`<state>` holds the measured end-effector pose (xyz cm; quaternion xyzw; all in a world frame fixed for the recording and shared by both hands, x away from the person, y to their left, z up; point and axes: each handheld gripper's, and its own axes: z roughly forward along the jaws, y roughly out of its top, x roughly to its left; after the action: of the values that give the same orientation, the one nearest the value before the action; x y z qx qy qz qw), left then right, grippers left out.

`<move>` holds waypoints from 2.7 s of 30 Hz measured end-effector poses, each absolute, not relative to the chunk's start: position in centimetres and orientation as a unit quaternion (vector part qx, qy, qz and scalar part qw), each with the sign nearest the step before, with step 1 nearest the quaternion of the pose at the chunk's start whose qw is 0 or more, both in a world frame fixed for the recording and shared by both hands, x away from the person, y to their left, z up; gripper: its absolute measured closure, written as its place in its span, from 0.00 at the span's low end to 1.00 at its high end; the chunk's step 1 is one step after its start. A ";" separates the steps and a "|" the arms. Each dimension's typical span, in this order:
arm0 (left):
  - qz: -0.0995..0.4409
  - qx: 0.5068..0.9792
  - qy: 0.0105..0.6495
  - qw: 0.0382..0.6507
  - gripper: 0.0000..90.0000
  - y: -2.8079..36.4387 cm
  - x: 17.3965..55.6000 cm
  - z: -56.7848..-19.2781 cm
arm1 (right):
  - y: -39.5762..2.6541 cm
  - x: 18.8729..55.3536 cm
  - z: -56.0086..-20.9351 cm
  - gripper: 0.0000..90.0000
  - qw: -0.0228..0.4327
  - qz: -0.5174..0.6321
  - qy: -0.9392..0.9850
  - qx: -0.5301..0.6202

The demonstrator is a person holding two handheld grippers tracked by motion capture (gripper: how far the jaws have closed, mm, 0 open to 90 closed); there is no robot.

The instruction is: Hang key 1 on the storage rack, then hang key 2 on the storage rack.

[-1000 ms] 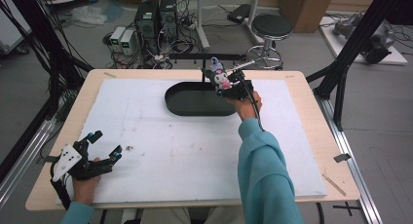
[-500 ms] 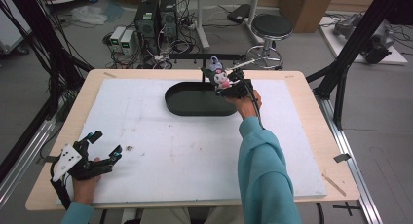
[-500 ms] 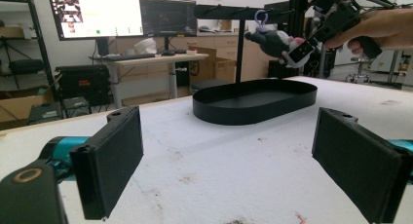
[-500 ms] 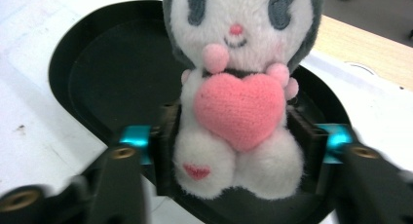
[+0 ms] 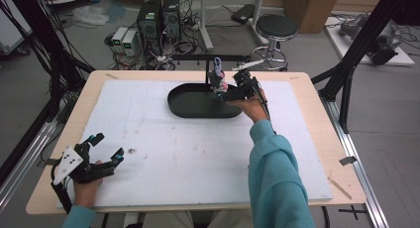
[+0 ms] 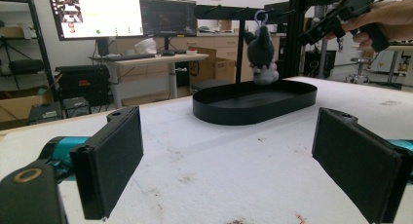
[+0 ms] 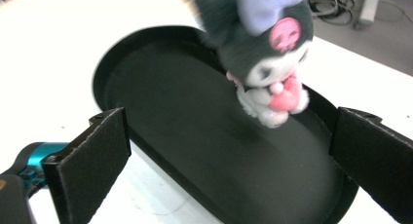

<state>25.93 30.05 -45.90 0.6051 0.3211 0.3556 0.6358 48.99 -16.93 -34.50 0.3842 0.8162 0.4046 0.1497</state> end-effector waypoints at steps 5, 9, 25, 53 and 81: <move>0.355 0.605 0.321 0.636 0.13 30.1 25.9 -45.9 | -18.5 47.6 -33.6 0.01 0.144 0.434 0.805 0.378; 0.354 0.606 0.322 0.635 0.13 30.1 26.0 -45.9 | -20.4 45.5 -32.2 0.01 0.150 0.470 0.793 0.356; 0.356 0.605 0.321 0.636 0.13 30.1 25.9 -45.9 | -26.6 37.0 -32.0 0.01 0.172 0.557 0.752 0.307; 0.357 0.604 0.323 0.635 0.13 30.1 25.9 -45.9 | -30.8 30.4 -37.9 0.01 0.216 0.618 0.698 0.291; 0.357 0.604 0.323 0.635 0.13 30.1 25.9 -45.9 | -30.0 31.0 -35.9 0.01 0.158 0.540 0.808 0.176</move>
<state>25.93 30.06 -45.89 0.6044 0.3230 0.3568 0.6349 30.96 -29.99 -35.92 0.1760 0.8079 0.5398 0.1581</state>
